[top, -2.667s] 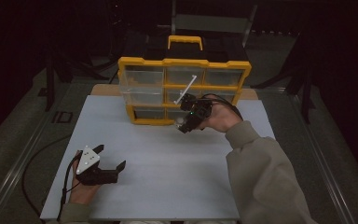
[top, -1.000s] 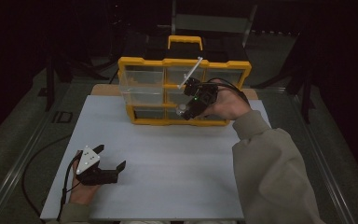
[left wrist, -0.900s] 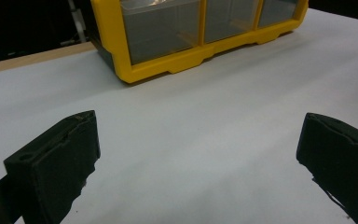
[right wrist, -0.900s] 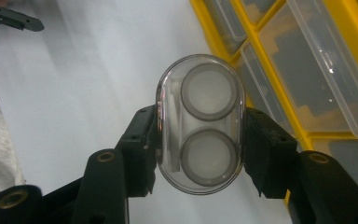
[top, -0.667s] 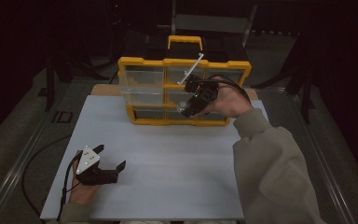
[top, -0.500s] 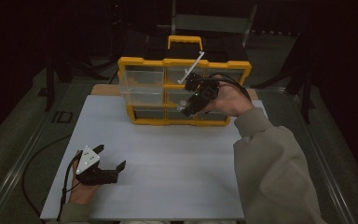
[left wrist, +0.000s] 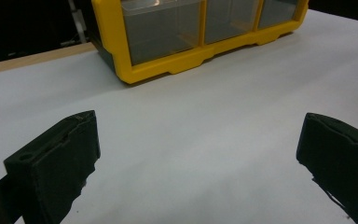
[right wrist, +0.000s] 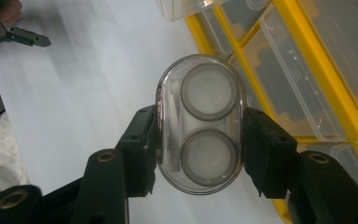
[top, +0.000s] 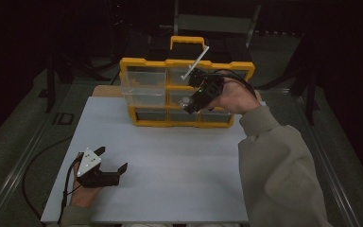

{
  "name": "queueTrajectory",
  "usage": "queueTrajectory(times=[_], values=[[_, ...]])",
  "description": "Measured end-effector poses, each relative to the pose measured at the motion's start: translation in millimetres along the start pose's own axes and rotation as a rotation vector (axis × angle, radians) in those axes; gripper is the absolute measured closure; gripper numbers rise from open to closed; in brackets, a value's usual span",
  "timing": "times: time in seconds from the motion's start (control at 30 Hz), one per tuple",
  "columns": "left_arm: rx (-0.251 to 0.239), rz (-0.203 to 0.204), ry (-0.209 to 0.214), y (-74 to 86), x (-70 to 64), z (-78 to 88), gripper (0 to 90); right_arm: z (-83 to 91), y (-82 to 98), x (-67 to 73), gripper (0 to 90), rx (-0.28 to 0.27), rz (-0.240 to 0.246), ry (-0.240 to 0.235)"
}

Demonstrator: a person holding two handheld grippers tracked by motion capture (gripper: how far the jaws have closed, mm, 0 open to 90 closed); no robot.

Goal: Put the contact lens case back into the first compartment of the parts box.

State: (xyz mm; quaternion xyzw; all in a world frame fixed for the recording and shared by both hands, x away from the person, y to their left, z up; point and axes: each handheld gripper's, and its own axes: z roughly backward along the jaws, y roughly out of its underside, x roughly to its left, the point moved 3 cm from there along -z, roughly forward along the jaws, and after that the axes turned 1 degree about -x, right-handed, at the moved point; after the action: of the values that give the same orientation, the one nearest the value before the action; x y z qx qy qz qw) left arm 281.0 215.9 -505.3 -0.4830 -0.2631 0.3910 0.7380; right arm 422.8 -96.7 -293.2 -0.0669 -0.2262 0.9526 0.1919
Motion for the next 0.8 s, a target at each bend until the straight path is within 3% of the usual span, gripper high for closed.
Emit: queueTrajectory(times=[0.8], values=[[0.002, 0.0, 0.002, 0.1, -0.1, 0.1, 0.0, 17.0, -14.1, -2.1, 49.3, -0.028, -0.004, 0.013]])
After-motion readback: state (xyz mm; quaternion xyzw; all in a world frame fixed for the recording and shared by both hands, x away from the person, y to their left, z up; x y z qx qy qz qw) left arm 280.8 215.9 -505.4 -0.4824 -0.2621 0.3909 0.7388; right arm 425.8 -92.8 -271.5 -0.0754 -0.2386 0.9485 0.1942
